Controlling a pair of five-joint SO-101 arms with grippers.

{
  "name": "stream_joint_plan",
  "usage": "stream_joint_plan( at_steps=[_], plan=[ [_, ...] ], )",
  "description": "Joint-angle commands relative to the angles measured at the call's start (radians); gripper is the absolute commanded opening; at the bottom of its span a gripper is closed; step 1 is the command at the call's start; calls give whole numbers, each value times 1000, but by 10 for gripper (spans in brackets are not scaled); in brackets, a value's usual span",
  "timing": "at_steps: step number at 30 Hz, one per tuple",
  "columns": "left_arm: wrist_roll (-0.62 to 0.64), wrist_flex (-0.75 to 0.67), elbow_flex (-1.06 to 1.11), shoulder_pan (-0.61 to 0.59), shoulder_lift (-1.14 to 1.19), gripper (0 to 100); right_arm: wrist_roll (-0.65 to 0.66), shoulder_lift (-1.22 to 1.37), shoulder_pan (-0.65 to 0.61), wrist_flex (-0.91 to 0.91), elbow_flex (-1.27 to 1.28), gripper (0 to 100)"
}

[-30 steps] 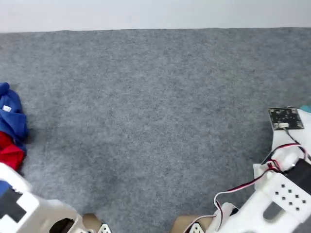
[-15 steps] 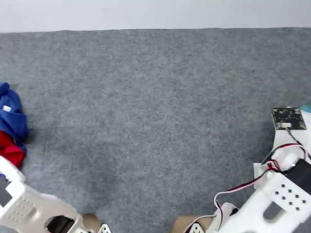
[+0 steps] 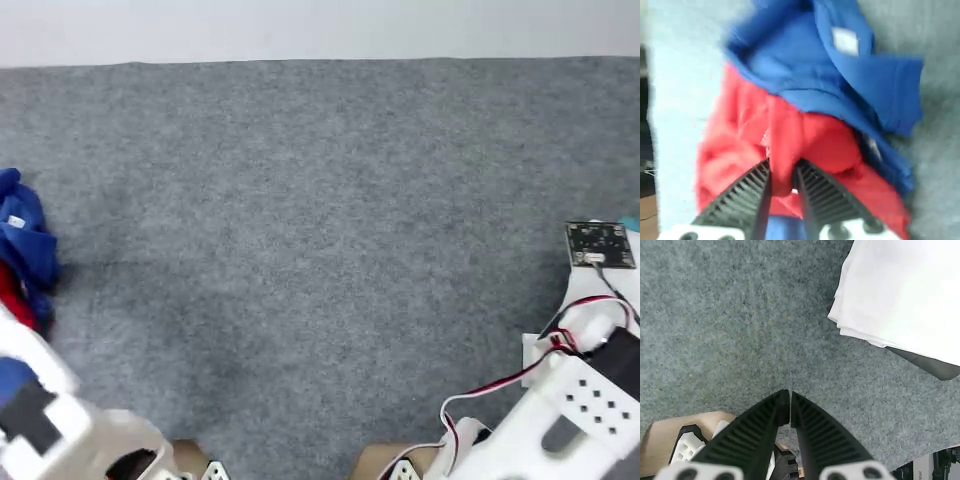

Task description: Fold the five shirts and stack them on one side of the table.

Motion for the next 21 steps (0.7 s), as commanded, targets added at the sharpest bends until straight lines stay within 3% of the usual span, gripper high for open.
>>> stream_joint_plan(
  at_steps=[1,6,10,16,21],
  plan=[
    [147,86,-21,69,-255,5,-6,-21,7,42,-5,12],
    [341,256,-21,247,-548,5,-5,-21,7,42,-5,12],
    [433,304,-21,497,-790,5,-5,-21,7,42,-5,12],
    [465,325,61,976,-1034,5,-5,-21,7,42,-3,11],
    [471,331,182,1178,-1119,5,-3,-21,10,42,-3,11]
  ],
)
